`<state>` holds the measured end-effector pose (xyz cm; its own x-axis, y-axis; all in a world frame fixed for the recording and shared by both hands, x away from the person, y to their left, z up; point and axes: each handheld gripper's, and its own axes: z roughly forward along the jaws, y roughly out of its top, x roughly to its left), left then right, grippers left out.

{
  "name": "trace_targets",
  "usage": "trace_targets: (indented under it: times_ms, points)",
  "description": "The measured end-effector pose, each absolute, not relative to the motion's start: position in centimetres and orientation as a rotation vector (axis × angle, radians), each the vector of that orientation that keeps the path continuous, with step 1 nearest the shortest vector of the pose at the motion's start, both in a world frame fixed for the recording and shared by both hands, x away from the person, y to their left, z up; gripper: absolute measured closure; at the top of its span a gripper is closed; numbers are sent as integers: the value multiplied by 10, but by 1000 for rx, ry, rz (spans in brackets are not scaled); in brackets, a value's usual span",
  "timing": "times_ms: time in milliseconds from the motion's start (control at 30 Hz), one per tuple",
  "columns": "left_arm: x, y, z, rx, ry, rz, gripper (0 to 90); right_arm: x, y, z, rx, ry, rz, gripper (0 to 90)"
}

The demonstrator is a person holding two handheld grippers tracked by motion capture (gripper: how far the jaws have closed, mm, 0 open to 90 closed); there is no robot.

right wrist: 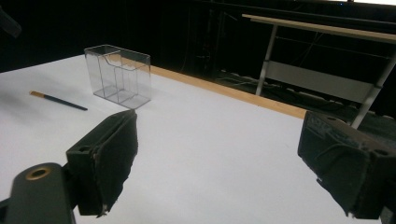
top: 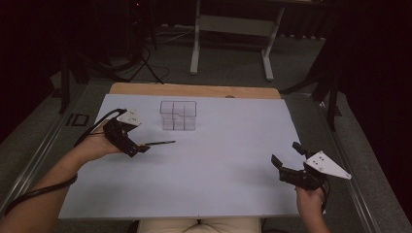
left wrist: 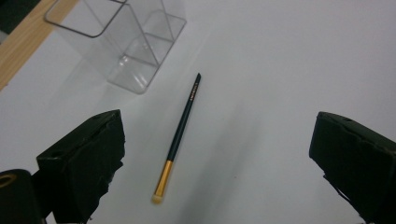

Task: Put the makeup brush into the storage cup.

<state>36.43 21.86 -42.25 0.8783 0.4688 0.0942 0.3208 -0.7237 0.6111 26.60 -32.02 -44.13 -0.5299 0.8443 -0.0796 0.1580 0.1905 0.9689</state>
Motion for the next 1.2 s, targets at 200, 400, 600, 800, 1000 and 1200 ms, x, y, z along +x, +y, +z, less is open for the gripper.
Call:
trace_targets:
  times_ms: [200,400,600,800,1000,1200]
  points:
    - [372,213,-430,2509,534,297,95,266,-320,-442,938,1835,1375,121]
    - [376,212,-438,2558,508,282,154,265,-321,-442,938,1833,1375,121]
    - [381,210,-444,2590,472,253,219,265,-321,-442,943,1834,1371,121]
    - [387,209,-450,2618,436,230,371,265,-321,-443,946,1836,1370,121]
    - [395,206,-456,2662,415,205,469,265,-321,-443,948,1838,1367,121]
    - [402,203,-463,2696,415,188,502,266,-322,-443,949,1843,1371,121]
